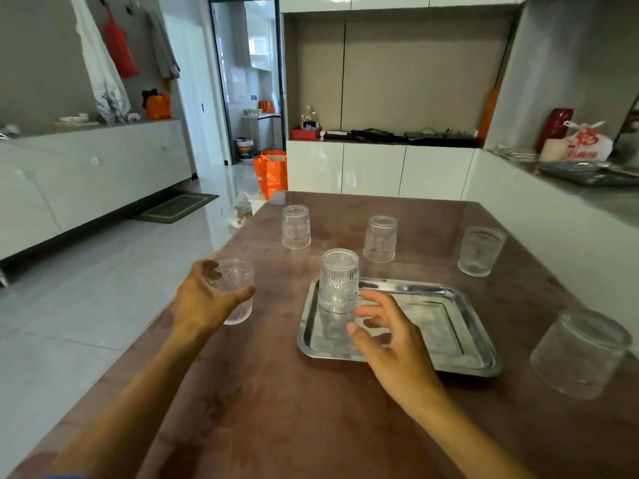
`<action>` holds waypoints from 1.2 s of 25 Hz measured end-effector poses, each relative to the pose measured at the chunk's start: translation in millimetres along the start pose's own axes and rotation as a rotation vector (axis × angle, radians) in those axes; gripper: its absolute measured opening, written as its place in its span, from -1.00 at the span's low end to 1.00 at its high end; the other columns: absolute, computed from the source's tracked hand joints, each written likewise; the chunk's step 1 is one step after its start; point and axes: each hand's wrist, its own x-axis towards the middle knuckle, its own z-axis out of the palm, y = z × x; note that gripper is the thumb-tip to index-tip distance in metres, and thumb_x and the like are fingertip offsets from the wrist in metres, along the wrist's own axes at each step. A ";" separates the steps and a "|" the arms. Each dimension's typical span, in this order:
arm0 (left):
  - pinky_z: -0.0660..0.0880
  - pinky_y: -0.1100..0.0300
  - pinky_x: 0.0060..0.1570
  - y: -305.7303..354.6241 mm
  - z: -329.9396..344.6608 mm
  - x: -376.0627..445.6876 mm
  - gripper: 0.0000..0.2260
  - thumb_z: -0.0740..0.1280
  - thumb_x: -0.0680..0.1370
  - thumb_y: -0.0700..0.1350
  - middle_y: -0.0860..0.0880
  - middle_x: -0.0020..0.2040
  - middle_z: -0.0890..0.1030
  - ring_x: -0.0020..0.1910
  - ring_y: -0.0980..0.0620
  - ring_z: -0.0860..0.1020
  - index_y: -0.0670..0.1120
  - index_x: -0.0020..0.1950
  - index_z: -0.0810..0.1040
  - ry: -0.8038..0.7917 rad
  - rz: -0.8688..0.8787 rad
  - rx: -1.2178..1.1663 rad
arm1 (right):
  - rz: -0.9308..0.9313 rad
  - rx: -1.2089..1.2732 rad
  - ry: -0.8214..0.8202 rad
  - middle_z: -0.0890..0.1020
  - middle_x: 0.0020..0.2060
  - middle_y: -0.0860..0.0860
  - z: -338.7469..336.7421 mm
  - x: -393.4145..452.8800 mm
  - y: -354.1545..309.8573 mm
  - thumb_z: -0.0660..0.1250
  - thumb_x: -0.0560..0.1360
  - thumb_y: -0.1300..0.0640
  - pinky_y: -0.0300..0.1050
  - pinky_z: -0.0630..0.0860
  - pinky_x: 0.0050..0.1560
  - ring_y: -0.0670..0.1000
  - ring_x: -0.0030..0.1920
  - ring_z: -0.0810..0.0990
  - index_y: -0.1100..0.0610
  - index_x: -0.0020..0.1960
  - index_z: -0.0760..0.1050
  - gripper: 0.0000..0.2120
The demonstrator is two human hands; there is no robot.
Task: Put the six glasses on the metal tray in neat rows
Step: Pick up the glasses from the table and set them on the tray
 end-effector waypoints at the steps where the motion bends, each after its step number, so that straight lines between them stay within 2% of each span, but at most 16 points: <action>1: 0.56 -0.04 0.13 4.6 0.7 -9.5 -0.23 0.63 0.21 0.09 -0.09 0.24 0.60 0.16 -0.10 0.56 0.02 0.34 0.40 0.004 0.125 0.014 | 0.052 0.067 -0.001 0.71 -0.06 -0.08 -4.5 0.0 -5.4 0.42 0.52 0.02 -0.23 0.54 -0.11 -0.09 -0.04 0.66 -0.16 0.21 0.50 -0.71; 2: 0.54 0.03 0.14 11.4 0.9 -20.1 -0.23 0.63 0.19 0.08 -0.02 0.24 0.58 0.17 -0.03 0.54 0.10 0.33 0.39 -0.012 0.264 -0.013 | 0.151 0.174 -0.031 0.74 -0.12 -0.01 -9.3 3.2 -11.8 0.41 0.51 -0.02 -0.17 0.58 -0.16 0.00 -0.12 0.69 -0.12 0.17 0.52 -0.75; 3: 0.50 0.12 0.16 20.5 1.6 -31.9 -0.23 0.62 0.18 0.08 0.05 0.23 0.56 0.19 0.04 0.52 0.16 0.32 0.37 -0.062 0.400 -0.065 | 0.288 0.301 -0.105 0.75 -0.12 0.05 -14.1 8.8 -17.5 0.40 0.50 -0.11 -0.11 0.60 -0.18 0.07 -0.14 0.71 -0.07 0.20 0.51 -0.69; 5: 0.44 0.23 0.21 41.9 5.4 -57.6 -0.23 0.60 0.21 0.08 0.14 0.26 0.52 0.23 0.12 0.48 0.14 0.36 0.36 -0.203 0.737 -0.073 | 0.546 0.553 -0.331 0.73 0.00 0.19 -23.7 19.7 -26.7 0.34 0.45 -0.30 0.04 0.61 -0.13 0.18 -0.08 0.70 0.01 0.30 0.46 -0.45; 7: 0.36 0.26 0.34 65.0 17.7 -81.8 -0.25 0.56 0.30 0.08 0.12 0.37 0.45 0.34 0.09 0.43 0.06 0.42 0.33 -0.307 1.095 0.032 | 0.589 0.679 -0.487 0.67 0.13 0.25 -32.4 22.7 -25.9 0.32 0.43 -0.37 0.09 0.59 -0.06 0.23 0.03 0.67 0.06 0.33 0.51 -0.35; 9: 0.22 0.27 0.47 79.1 31.1 -95.1 -0.25 0.54 0.37 0.03 0.08 0.47 0.35 0.45 0.07 0.34 0.05 0.47 0.28 -0.372 1.282 0.138 | 0.532 0.737 -0.483 0.65 0.19 0.22 -40.0 20.8 -15.3 0.37 0.43 -0.33 0.20 0.56 0.10 0.24 0.15 0.63 0.03 0.31 0.55 -0.40; 11: 0.17 0.28 0.48 77.9 41.8 -96.0 -0.21 0.49 0.39 -0.07 0.12 0.55 0.23 0.53 0.10 0.22 0.15 0.53 0.18 -0.494 1.233 0.187 | 0.505 0.760 -0.405 0.63 0.23 0.18 -49.8 18.5 -0.5 0.47 0.39 -0.26 0.32 0.44 0.27 0.24 0.23 0.59 -0.01 0.32 0.54 -0.42; 13: 0.21 0.27 0.45 66.9 48.2 -90.8 -0.22 0.38 0.40 -0.19 0.21 0.51 0.26 0.51 0.17 0.23 0.22 0.53 0.16 -0.581 0.995 0.070 | 0.508 0.698 -0.236 0.67 0.18 0.15 -61.3 23.5 9.9 0.56 0.26 -0.21 0.26 0.54 0.17 0.20 0.14 0.66 -0.03 0.30 0.52 -0.33; 14: 0.30 0.22 0.43 57.4 50.6 -86.1 -0.29 0.34 0.41 -0.24 0.22 0.42 0.38 0.42 0.19 0.34 0.19 0.49 0.25 -0.528 0.831 -0.029 | 0.492 0.640 -0.117 0.68 0.15 0.13 -66.2 28.5 12.5 0.60 0.19 -0.17 0.19 0.61 0.04 0.16 0.08 0.69 -0.03 0.28 0.50 -0.30; 15: 0.44 0.12 0.36 48.1 53.8 -79.3 -0.40 0.31 0.44 -0.28 0.17 0.27 0.51 0.26 0.16 0.48 0.11 0.43 0.37 -0.404 0.653 -0.087 | 0.452 0.558 0.006 0.68 0.15 0.11 -69.8 34.0 14.3 0.62 0.16 -0.12 0.12 0.64 -0.06 0.13 0.04 0.70 -0.04 0.26 0.47 -0.28; 17: 0.56 -0.12 0.15 34.5 60.1 -63.9 -0.68 0.32 0.53 -0.20 0.06 -0.06 0.61 -0.05 0.01 0.60 -0.06 0.29 0.54 -0.229 0.341 0.047 | 0.343 0.316 0.188 0.61 0.18 0.02 -73.7 48.8 19.0 0.63 0.16 -0.04 0.07 0.63 -0.06 0.06 0.07 0.64 -0.06 0.29 0.36 -0.23; 18: 0.55 -0.16 0.11 31.7 64.6 -59.3 -0.75 0.32 0.56 -0.09 0.05 -0.15 0.61 -0.11 -0.06 0.62 -0.08 0.22 0.59 -0.244 0.248 0.150 | 0.293 0.184 0.229 0.57 0.19 -0.03 -72.8 57.1 22.4 0.64 0.18 -0.01 0.05 0.61 -0.01 0.03 0.09 0.60 -0.09 0.31 0.31 -0.19; 20: 0.55 -0.16 0.08 29.2 75.1 -54.0 -0.78 0.30 0.56 0.05 0.04 -0.26 0.65 -0.18 -0.12 0.64 -0.04 0.01 0.65 -0.356 0.178 0.228 | 0.212 -0.020 0.230 0.53 0.14 -0.09 -64.4 73.6 31.4 0.65 0.18 0.01 -0.08 0.58 -0.02 -0.04 0.06 0.55 -0.13 0.32 0.25 -0.16; 22: 0.56 -0.14 0.08 28.8 83.1 -51.7 -0.80 0.30 0.54 0.03 0.00 -0.30 0.69 -0.21 -0.12 0.66 -0.03 -0.11 0.66 -0.403 0.134 0.194 | 0.162 -0.122 0.207 0.53 0.05 -0.14 -52.2 86.4 42.2 0.64 0.19 0.01 -0.23 0.51 -0.13 -0.10 -0.03 0.55 -0.13 0.31 0.24 -0.17; 26: 0.45 -0.04 0.16 16.7 99.0 -45.9 -0.80 0.30 0.53 -0.01 -0.02 -0.28 0.70 -0.20 -0.08 0.64 -0.07 -0.10 0.69 -0.275 0.123 0.254 | 0.117 -0.252 0.173 0.53 0.06 -0.11 -31.5 102.3 66.5 0.62 0.21 -0.02 -0.17 0.49 -0.12 -0.01 -0.01 0.56 -0.14 0.34 0.19 -0.15; 30: 0.28 0.05 0.00 11.5 106.3 -47.3 -0.83 0.30 0.52 -0.02 0.00 -0.23 0.70 -0.15 -0.11 0.62 -0.02 -0.06 0.67 -0.182 0.184 0.235 | 0.070 -0.288 0.188 0.54 0.22 -0.02 -25.3 102.3 82.8 0.60 0.23 -0.10 -0.14 0.47 -0.07 0.04 0.07 0.56 -0.16 0.38 0.10 -0.09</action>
